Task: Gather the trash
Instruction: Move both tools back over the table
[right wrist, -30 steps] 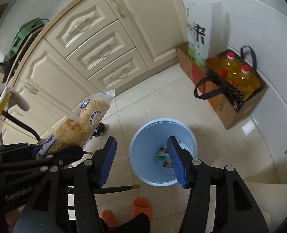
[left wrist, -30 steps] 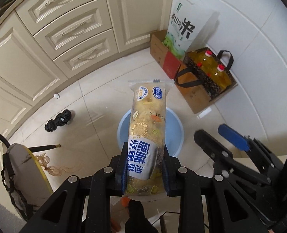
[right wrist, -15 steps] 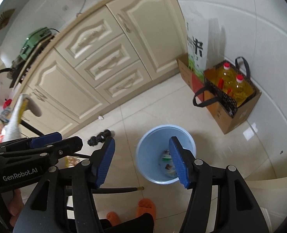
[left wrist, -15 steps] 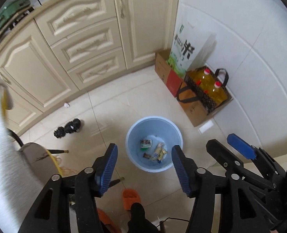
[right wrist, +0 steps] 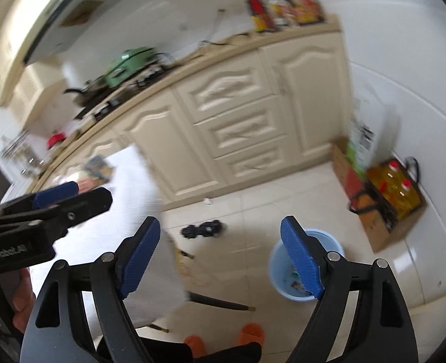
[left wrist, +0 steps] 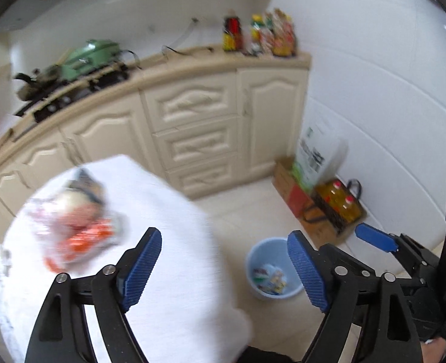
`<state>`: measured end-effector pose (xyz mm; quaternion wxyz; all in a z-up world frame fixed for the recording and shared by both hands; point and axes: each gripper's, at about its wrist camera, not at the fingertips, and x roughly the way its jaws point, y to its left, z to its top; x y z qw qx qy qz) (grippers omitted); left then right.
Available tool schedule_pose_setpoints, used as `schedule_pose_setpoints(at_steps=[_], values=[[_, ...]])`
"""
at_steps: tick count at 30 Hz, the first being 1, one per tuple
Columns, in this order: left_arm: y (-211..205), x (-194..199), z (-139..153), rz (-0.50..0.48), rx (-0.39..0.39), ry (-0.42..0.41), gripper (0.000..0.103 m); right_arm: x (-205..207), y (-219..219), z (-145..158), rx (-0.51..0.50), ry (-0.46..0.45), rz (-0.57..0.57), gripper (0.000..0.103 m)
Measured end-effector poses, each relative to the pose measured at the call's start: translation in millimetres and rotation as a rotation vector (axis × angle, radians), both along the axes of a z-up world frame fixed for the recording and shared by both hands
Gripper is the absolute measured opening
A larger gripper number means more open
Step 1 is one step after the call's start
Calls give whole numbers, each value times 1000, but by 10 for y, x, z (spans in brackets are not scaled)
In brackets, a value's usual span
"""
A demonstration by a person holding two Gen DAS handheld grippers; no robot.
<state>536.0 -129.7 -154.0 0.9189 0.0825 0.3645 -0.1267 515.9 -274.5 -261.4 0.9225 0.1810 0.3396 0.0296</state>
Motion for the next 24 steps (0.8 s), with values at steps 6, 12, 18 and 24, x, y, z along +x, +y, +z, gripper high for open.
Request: schedule_pose_setpoints(at_steps=[6,12,18,24], values=[[1001,-151,-10,156,2,-76,93,254,721,173,-31,-23,118,89],[1635,-17,-306,268,-10,-54,93,593,1253,101,-67,0,193,91],[1882,207,-635,298,-64,30,93,1023,1587,-60,-104,41,232,91],[1852,307,-827,273,-97,80,93,1310,1620,-179,-103,58,220,91]])
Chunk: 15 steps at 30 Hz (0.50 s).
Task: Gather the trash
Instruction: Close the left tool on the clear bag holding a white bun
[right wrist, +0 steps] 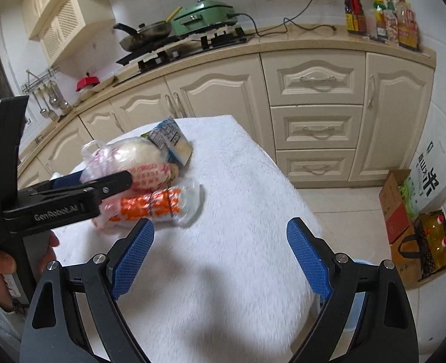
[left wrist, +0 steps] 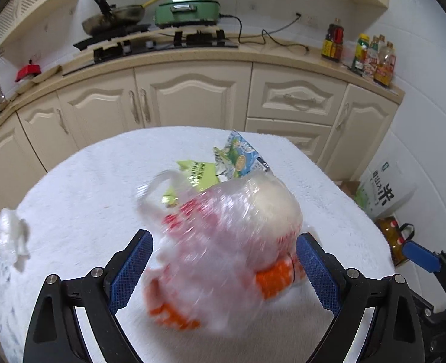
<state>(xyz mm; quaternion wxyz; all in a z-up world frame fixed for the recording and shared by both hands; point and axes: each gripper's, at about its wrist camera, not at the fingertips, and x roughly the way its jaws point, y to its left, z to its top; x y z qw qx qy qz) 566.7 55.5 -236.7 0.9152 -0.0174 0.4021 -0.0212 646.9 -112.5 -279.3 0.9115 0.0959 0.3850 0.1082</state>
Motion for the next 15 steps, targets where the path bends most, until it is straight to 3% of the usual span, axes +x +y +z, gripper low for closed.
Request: schedule_pose_setpoints(at_steps=[4,5,6,8,13,15], values=[[-174,58,-98,-21,30,12,91,83,-70,-63,8,9,-12,91],[-167,102,-118,-23,37,13,79,106,-82,-83,8,15,-14,92],[-172,50,-136,-30,25,23,73,114,-89,-99,7,19,-17,92],[-69,64,-90,-14,8,19,69,141,-84,-113,6,26,-20,92],[202,283,276,44,-18,-40,68,181,41,-89,-12,28,2,92],[321,50,398,71,-10,-66,68,211,157,-74,-24,34,26,93]])
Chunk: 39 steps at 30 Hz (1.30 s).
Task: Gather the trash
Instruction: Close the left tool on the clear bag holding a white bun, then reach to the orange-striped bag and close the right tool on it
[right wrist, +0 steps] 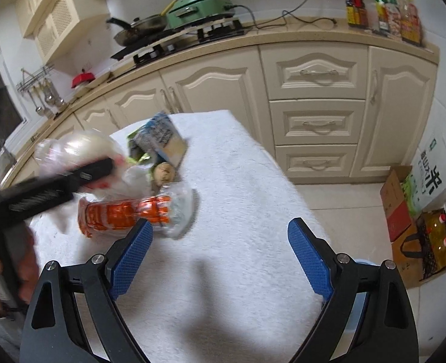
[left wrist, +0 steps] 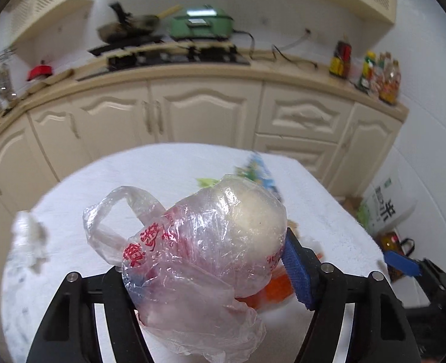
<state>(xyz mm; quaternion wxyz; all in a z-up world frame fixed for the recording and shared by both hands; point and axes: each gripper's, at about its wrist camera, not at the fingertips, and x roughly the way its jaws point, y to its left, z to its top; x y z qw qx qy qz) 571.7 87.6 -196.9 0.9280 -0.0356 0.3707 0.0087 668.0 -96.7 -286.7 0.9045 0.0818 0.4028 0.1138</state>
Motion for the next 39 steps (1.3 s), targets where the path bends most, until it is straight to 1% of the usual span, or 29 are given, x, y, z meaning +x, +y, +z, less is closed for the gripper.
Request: schedule_pose_setpoints(at_steps=[2,3,5,7,8,11,13,15,19,20,22,23,24,25,27,28,30,32,34,35,37,39], values=[[137,-250,83,39,19,-17,68,34,155,10,-17,8,35,93],[168,-455,106,51,29,-20,68,52,237,13,-29,10,53,93],[250,-711,137,84,37,-33,68,95,434,3,-73,13,95,95],[315,-934,138,99,43,-29,68,124,638,-28,-152,13,145,95],[360,-1025,127,106,40,-23,68,144,761,-49,-210,7,180,95],[396,-1187,123,117,32,-9,68,224,973,-111,-330,-14,254,95],[417,-1258,125,118,21,1,68,310,1073,-150,-380,-26,319,95],[421,-1312,109,118,11,15,68,364,1118,-201,-380,-20,372,96],[444,-1201,98,113,-17,40,68,448,1175,-270,-387,-5,457,98],[446,-1198,93,114,-19,46,68,454,1201,-309,-390,20,470,97],[446,-1206,80,109,-21,55,68,432,1175,-329,-372,34,460,93],[438,-1206,69,107,-21,60,68,407,1154,-317,-360,48,448,84],[418,-1197,67,104,-21,66,68,373,1140,-292,-360,56,434,71],[406,-1190,68,102,-24,70,68,335,1131,-270,-348,70,432,67],[406,-1206,68,102,-34,74,68,214,1124,-221,-283,119,460,58],[402,-1218,73,105,-39,74,68,137,1134,-200,-261,143,482,56],[419,-1253,113,115,-40,68,68,26,1174,-155,-240,163,519,55],[415,-1294,113,129,-35,61,69,-53,1238,-109,-233,140,535,55],[428,-1336,114,143,-33,61,69,-41,1306,-109,-265,106,515,56],[443,-1346,119,149,-32,63,69,-11,1351,-137,-273,106,511,56],[456,-1373,96,162,-24,69,69,51,1467,-174,-266,78,528,56],[469,-1389,69,175,-21,77,69,83,1609,-223,-282,66,540,57]])
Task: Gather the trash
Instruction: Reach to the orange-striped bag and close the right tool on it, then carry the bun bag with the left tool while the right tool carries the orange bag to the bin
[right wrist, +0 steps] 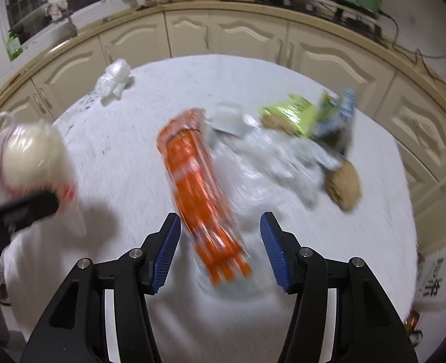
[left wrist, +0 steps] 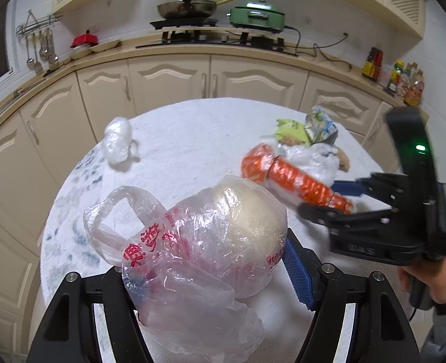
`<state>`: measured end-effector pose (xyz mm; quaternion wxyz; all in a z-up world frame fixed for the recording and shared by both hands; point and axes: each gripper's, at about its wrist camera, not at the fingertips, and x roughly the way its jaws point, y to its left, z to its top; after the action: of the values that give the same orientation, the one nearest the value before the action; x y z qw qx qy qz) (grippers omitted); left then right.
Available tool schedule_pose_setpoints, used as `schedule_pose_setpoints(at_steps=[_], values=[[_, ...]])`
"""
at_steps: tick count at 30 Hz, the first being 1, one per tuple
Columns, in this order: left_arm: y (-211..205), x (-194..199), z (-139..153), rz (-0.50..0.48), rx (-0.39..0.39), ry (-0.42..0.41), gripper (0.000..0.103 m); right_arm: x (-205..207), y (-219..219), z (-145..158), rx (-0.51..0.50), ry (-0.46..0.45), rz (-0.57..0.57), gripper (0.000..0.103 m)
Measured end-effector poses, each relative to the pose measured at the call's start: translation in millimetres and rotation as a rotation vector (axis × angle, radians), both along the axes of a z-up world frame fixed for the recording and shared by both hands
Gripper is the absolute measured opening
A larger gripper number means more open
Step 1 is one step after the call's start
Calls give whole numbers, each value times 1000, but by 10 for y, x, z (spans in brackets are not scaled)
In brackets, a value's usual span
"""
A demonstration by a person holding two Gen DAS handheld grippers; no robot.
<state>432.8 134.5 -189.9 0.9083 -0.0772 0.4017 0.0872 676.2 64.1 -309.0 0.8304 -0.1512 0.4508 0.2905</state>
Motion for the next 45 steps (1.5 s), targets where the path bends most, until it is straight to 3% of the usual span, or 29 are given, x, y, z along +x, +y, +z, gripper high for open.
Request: schedule_pose_setpoints(at_steps=[2,4,6,7,14,22,28,33,40,45], values=[[-2,-11,-29,9,-2,8,69,29,125,-71,-16,-13,19,58],[-21,-16,-42,11,4,15,69,70,112,-65,25,-1,0,49],[-65,-30,-40,6,14,12,69,36,30,-53,71,25,-19,28],[-86,-29,-37,-1,16,10,69,0,-14,-53,100,45,-21,26],[-476,-28,33,-66,6,-11,69,-398,-748,-33,385,157,-127,26],[-1294,72,142,-188,13,-22,69,-962,-1805,171,683,130,-252,26],[-2156,390,127,-330,34,2,69,-1363,-2821,221,727,37,-434,26],[-2945,756,-56,-469,21,61,69,-1639,-3648,4,691,19,-614,26],[-3938,1412,-586,-598,69,194,69,-1794,-4491,-485,708,49,-803,26],[-4360,1887,-1021,-640,84,294,70,-1714,-4840,-888,716,103,-897,26]])
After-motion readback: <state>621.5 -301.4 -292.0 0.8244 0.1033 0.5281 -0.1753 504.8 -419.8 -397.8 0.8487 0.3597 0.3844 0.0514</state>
